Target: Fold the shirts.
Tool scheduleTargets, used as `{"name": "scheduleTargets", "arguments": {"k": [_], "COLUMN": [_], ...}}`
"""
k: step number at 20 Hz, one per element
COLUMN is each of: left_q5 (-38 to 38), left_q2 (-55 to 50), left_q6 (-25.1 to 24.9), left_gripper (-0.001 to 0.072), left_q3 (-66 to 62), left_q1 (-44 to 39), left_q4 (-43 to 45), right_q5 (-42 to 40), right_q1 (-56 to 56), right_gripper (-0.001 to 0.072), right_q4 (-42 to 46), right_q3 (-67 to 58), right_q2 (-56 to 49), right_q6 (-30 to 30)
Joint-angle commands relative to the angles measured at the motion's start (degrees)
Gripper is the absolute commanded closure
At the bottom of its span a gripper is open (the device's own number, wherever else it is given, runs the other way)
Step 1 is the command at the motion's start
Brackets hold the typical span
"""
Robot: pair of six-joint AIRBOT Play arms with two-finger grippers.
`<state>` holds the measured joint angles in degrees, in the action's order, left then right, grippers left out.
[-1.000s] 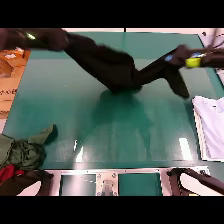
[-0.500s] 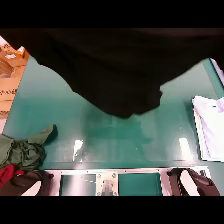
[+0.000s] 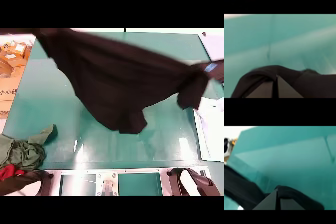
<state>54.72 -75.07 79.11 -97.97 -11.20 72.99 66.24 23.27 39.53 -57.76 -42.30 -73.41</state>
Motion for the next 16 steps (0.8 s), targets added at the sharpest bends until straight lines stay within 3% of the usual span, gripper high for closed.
{"name": "scheduleTargets", "arguments": {"k": [1, 4, 7, 8, 9, 10, 11, 12, 16], "left_q5": [-2.8, -4.9, -4.8, -3.5, -0.8, 4.0, 10.4, 16.7, 31.9], "left_q2": [-16.0, -26.3, -29.4, -29.2, -28.7, -28.6, -28.6, -28.6, -28.5], "left_q6": [-3.7, -6.2, -5.1, -3.7, -1.4, 0.3, 0.5, 0.6, 3.8], "left_gripper": [0.0678, 0.0677, 0.0674, 0.0465, 0.0174, 0.0186, 0.0231, 0.0242, 0.0244], "left_q3": [0.0, 0.0, 0.0, -0.1, -0.6, -1.9, -3.8, -5.5, -8.7], "left_q1": [0.0, 0.0, 0.1, 0.5, 1.4, 2.5, 3.8, 5.0, 8.4], "left_q4": [-8.5, -16.7, -17.3, -17.2, -17.2, -17.1, -17.0, -16.9, -16.9], "right_q5": [-7.8, -16.1, -18.6, -18.6, -18.3, -18.1, -17.5, -16.3, -4.4], "right_q1": [-3.7, -6.8, -6.7, -6.7, -6.7, -6.6, -6.3, -5.8, -2.0], "right_gripper": [0.0691, 0.0691, 0.0691, 0.069, 0.0689, 0.0643, 0.0489, 0.0383, 0.0371], "right_q4": [-0.1, -0.2, -0.1, -0.1, 0.1, 0.1, 0.1, 0.1, 0.0], "right_q3": [14.8, 17.6, 13.0, 10.7, 8.5, 6.1, 3.9, 2.1, -2.9], "right_q2": [-7.2, -20.5, -31.8, -34.5, -36.3, -37.5, -37.9, -37.8, -37.7], "right_q6": [4.5, 6.7, 8.1, 8.2, 8.1, 8.1, 8.1, 8.1, 7.7]}}
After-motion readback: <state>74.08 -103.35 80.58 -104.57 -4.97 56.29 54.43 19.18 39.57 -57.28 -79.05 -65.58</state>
